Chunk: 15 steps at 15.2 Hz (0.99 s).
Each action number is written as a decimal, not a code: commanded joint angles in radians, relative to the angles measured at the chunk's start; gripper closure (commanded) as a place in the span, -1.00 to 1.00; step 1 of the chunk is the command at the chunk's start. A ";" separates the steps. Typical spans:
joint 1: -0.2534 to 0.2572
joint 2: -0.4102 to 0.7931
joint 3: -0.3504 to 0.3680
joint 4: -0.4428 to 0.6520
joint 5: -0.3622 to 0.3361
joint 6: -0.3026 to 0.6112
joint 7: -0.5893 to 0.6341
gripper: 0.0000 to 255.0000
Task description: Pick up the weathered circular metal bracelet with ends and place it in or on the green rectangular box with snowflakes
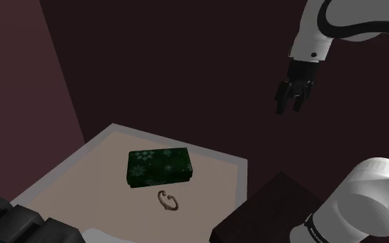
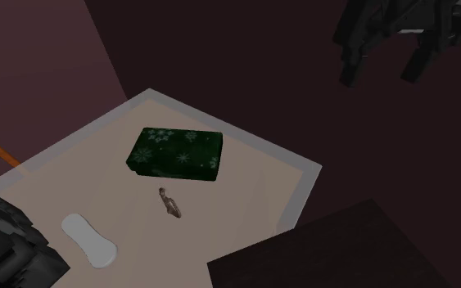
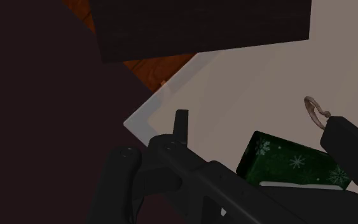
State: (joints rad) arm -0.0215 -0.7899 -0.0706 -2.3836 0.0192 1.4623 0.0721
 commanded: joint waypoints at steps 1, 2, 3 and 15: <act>0.000 0.000 0.000 0.000 0.000 0.000 0.000 -1.00; 0.006 0.004 0.017 -0.022 0.011 0.029 0.017 -1.00; 0.012 0.010 0.034 -0.042 0.023 0.058 0.034 -1.00; 0.092 0.211 0.242 -0.180 0.138 0.442 0.233 -1.00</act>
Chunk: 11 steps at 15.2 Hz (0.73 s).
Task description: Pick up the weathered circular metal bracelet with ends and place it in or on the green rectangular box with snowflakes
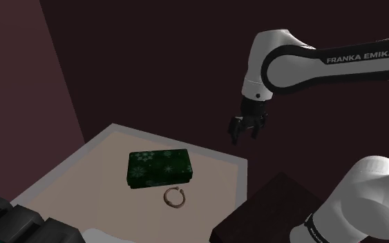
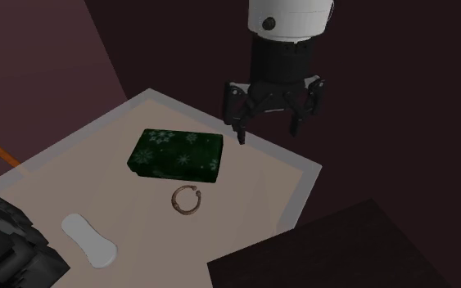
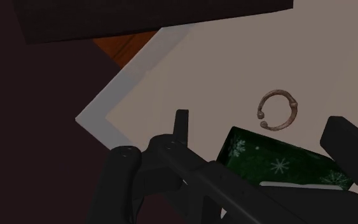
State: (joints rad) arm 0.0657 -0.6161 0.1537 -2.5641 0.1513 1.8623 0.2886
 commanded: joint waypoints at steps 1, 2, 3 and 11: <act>0.009 0.065 0.035 -0.001 0.012 0.076 0.033 -1.00; 0.014 0.095 0.053 -0.001 0.017 0.109 0.050 -1.00; 0.018 0.126 0.071 0.000 0.020 0.142 0.067 -1.00; 0.031 0.416 0.203 0.064 -0.021 0.389 0.234 -1.00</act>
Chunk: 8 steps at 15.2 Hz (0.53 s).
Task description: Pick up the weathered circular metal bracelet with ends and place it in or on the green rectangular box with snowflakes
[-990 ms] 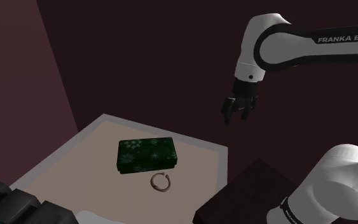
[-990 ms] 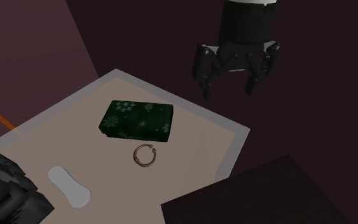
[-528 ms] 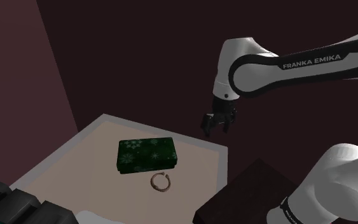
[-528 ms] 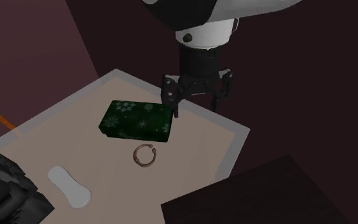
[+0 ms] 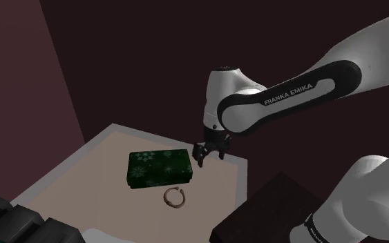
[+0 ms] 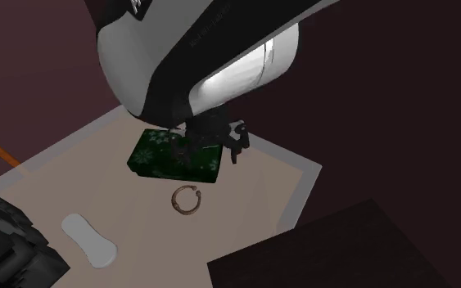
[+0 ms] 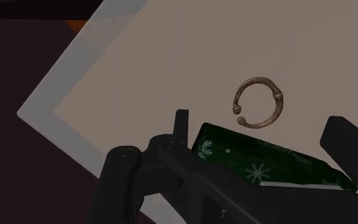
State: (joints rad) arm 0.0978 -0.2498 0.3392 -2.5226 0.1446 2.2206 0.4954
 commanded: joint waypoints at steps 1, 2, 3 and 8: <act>-0.001 0.090 0.031 0.038 -0.031 0.057 0.054 -1.00; -0.001 0.132 0.044 0.054 -0.051 0.083 0.082 -1.00; 0.000 0.174 0.055 0.071 -0.073 0.107 0.111 -1.00; 0.028 0.390 0.077 0.181 -0.221 0.200 0.275 -1.00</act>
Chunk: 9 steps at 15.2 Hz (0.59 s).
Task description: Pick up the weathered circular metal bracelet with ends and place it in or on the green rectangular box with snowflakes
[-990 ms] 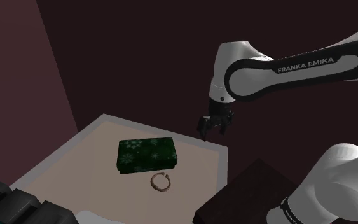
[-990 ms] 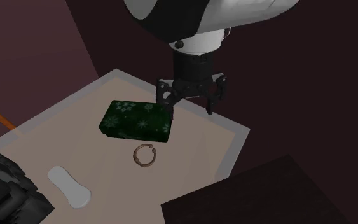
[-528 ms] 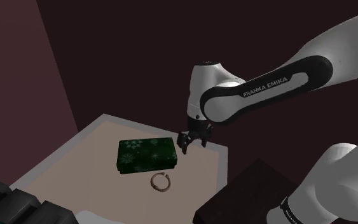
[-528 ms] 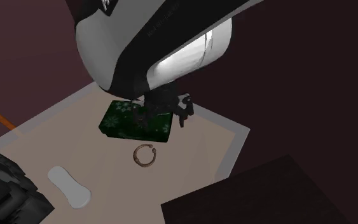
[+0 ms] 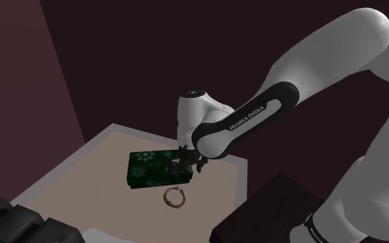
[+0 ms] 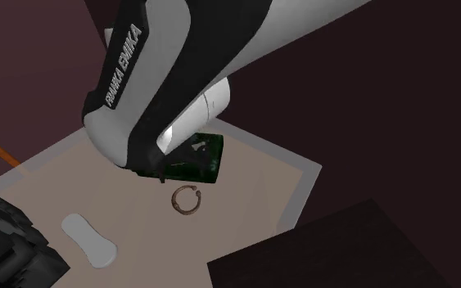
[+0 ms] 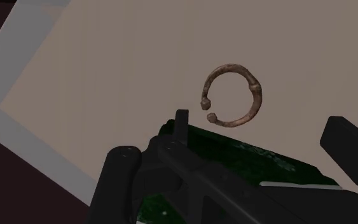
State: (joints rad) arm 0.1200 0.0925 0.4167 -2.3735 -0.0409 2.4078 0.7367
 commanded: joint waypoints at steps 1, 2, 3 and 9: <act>0.018 0.091 -0.004 0.059 -0.068 0.025 0.066 -1.00; 0.032 0.134 -0.010 0.086 -0.099 0.036 0.098 -1.00; 0.048 0.176 -0.018 0.116 -0.129 0.044 0.128 -1.00; 0.155 0.405 -0.082 0.306 -0.258 0.067 0.260 -1.00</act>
State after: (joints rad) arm 0.2596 0.4655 0.3447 -2.0944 -0.2818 2.4709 0.9792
